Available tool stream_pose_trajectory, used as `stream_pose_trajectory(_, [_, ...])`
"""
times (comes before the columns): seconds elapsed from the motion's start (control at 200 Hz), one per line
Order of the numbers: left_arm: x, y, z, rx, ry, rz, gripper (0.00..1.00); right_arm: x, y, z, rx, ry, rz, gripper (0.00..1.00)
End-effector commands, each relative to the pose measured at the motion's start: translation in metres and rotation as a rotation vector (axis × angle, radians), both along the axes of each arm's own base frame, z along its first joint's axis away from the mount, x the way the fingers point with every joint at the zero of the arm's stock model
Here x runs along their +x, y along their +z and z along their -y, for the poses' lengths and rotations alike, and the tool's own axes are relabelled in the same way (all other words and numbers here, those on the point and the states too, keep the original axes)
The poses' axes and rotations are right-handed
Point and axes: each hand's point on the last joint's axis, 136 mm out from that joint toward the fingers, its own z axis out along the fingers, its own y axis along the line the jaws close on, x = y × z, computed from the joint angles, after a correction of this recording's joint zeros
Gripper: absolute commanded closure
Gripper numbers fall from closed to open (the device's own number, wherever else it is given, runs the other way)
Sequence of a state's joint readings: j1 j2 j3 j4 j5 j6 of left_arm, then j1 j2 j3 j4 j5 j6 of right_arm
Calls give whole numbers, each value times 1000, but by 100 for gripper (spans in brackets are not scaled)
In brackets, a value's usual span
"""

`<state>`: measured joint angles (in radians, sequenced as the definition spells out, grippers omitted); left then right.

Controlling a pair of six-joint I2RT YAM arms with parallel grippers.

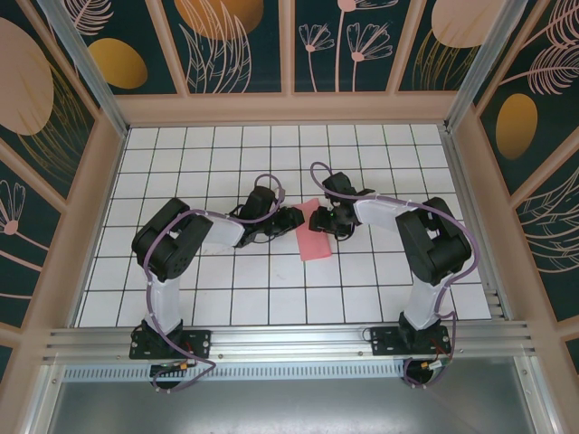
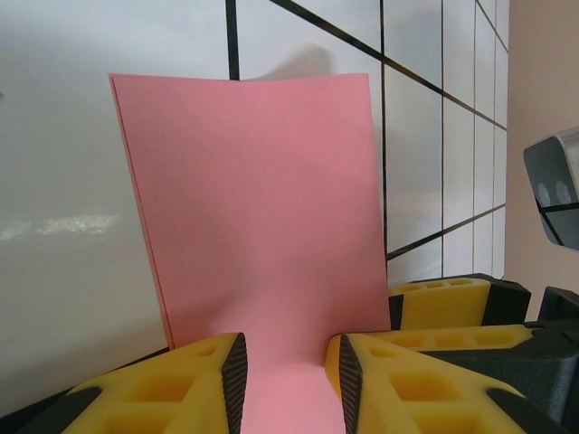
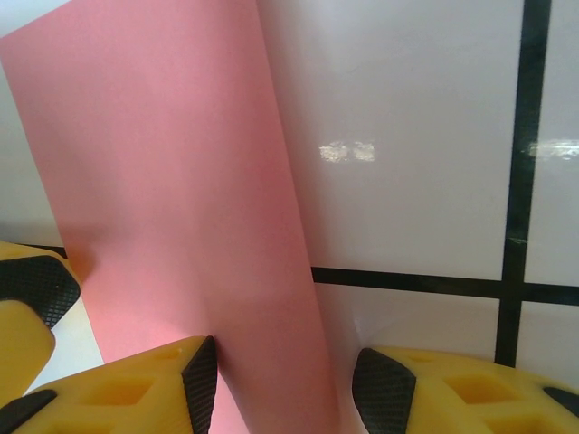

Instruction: Fold a paper plane with a square sheet of paper (pick it up from the middle)

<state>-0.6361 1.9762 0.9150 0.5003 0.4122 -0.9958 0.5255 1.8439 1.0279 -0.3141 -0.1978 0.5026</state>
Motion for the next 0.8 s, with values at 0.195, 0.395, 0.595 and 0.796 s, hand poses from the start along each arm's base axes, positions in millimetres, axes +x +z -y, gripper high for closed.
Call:
stream_pose_trajectory(0.195, [-9, -31, -10, 125, 7, -97, 63, -58, -111, 45, -237, 31, -217, 47])
stream_pose_trajectory(0.395, [-18, -51, -23, 205, 24, -160, 64, -52, -100, 38, -200, 20, -199, 47])
stream_pose_trajectory(0.595, [-19, -63, -34, 301, 31, -194, 66, -21, -49, 15, -87, -20, -96, 46])
stream_pose_trajectory(0.796, [-17, -66, -37, 356, 20, -194, 68, -6, -9, 4, -16, -34, -34, 44])
